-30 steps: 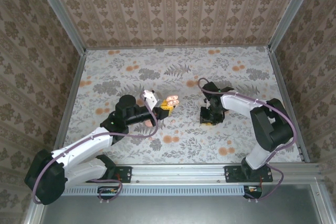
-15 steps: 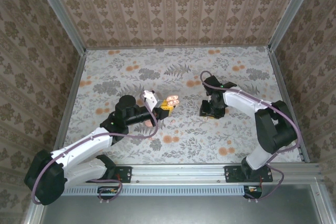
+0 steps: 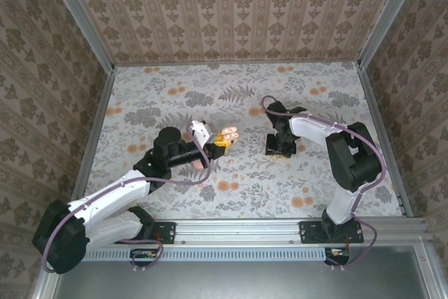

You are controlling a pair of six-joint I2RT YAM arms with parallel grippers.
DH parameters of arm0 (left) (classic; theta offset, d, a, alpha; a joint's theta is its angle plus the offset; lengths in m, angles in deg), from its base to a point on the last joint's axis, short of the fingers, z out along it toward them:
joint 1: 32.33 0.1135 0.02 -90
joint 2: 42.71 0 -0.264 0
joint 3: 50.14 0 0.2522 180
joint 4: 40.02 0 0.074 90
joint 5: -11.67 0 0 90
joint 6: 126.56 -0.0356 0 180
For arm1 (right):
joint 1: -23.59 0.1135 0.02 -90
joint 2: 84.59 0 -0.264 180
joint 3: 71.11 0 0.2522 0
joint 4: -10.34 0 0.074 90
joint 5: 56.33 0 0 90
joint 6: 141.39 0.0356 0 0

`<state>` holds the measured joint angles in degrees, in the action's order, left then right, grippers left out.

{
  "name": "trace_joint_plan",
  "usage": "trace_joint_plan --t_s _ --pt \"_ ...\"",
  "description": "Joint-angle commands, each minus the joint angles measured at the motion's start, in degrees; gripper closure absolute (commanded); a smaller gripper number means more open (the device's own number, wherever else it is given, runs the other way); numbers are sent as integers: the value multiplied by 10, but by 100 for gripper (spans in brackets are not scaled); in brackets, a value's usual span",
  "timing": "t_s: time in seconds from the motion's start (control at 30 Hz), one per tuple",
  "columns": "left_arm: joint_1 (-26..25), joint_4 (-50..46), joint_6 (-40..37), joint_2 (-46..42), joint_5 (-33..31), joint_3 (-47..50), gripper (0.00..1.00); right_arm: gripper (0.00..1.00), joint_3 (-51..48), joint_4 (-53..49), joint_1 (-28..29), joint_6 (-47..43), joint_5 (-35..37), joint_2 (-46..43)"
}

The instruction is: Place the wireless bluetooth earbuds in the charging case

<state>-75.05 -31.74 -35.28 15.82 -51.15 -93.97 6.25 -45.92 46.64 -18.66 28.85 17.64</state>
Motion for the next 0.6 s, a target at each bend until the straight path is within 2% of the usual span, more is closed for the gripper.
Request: trace_joint_plan --t_s 0.0,0.37,0.57 --pt "-1 2 -15 4 2 -9 100 62 18 -24 2 -13 17 14" --pt "0 5 -13 15 7 -13 100 70 30 -34 12 -19 23 43" --pt "0 3 -15 12 6 -13 100 71 32 -42 26 -18 35 47"
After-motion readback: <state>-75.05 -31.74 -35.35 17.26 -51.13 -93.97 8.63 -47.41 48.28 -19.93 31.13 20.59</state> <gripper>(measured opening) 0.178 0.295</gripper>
